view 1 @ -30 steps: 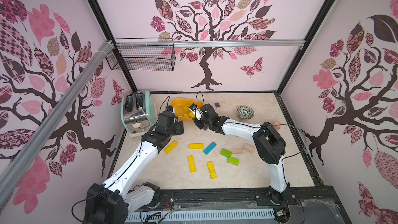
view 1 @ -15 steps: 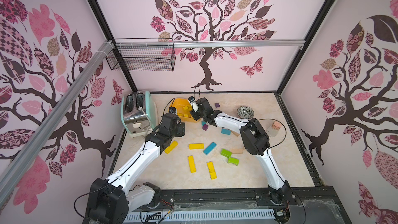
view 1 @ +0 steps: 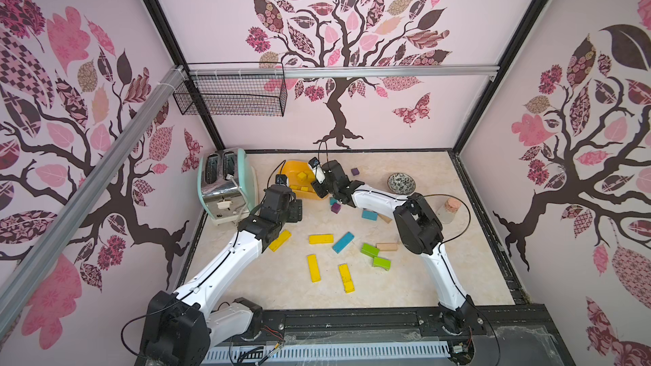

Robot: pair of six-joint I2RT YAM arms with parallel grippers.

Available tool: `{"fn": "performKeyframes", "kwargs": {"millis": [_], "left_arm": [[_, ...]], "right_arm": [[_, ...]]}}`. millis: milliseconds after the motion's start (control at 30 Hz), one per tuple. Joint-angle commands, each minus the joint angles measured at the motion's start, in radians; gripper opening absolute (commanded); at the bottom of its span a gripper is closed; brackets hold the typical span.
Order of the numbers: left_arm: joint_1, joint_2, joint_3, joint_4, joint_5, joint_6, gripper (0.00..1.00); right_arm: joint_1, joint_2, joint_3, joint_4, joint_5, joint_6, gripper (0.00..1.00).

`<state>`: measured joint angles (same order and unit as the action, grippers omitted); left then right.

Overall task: Pick out the yellow building blocks
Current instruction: Place the building block in the storage box.

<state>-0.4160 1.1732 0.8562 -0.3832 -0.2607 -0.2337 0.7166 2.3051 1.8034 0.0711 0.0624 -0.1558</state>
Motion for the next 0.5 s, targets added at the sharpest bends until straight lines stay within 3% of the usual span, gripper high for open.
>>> {"fn": "performKeyframes", "kwargs": {"millis": [0, 200, 467], "left_arm": [[-0.004, -0.008, 0.001, 0.021, 0.006, 0.007, 0.78], [0.000, 0.045, 0.038, -0.038, 0.060, -0.026, 0.78], [0.013, 0.134, 0.084, -0.118, 0.171, -0.065, 0.76]], "right_arm": [[0.005, -0.073, -0.009, 0.001, -0.036, 0.023, 0.53], [0.004, -0.188, -0.092, 0.008, -0.085, 0.067, 0.52], [0.005, -0.426, -0.361, 0.040, -0.140, 0.126, 0.52]]}}
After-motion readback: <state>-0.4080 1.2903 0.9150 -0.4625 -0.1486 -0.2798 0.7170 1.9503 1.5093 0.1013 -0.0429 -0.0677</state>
